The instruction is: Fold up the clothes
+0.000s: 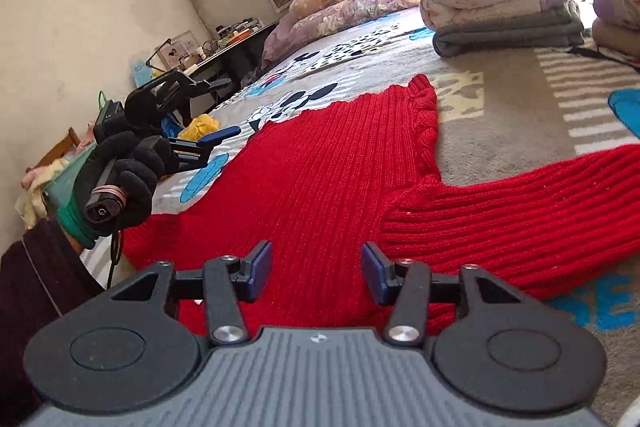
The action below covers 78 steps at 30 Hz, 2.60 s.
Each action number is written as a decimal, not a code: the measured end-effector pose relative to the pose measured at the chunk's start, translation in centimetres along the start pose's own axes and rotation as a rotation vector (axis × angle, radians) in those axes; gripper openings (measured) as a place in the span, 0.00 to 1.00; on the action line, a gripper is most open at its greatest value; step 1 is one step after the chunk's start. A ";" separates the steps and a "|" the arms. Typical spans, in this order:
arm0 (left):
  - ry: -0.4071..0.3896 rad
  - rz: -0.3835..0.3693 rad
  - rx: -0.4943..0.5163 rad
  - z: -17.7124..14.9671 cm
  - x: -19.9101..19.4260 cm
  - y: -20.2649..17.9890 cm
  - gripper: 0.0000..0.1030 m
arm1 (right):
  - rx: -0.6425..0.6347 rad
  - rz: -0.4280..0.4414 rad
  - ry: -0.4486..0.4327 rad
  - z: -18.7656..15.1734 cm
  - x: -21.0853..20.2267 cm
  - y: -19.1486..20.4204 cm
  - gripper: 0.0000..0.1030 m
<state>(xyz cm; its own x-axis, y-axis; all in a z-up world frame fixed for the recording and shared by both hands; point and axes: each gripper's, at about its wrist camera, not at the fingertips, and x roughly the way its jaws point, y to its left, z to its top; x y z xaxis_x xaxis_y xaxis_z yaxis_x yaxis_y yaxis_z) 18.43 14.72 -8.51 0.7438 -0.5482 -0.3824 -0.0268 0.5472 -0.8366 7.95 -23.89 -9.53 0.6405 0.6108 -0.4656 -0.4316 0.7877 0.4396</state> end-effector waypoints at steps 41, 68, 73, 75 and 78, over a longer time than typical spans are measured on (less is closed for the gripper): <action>-0.164 0.298 0.062 -11.0 -12.8 1.7 0.55 | 0.375 -0.056 -0.084 -3.1 -7.2 0.8 0.47; 0.123 0.423 1.560 -35.1 9.1 -16.5 0.84 | 0.941 -0.088 -0.454 -6.4 -13.6 -18.5 0.57; 0.103 0.447 1.715 -38.3 12.7 -18.5 0.83 | 0.947 -0.076 -0.456 -6.4 -14.8 -19.7 0.58; 0.113 0.451 1.741 -39.0 14.0 -19.3 0.82 | 0.951 -0.067 -0.461 -6.5 -15.4 -20.0 0.60; 0.126 0.454 1.757 -39.5 15.3 -20.1 0.81 | 0.965 -0.050 -0.469 -6.9 -16.1 -20.5 0.61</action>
<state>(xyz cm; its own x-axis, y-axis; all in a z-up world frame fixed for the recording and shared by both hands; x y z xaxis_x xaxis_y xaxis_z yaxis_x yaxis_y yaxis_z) 3.98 -29.66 -13.04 0.8285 -0.1768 -0.5314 0.5283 0.5614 0.6369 2.11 -49.32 -16.31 0.9119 0.3261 -0.2491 0.1547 0.2890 0.9448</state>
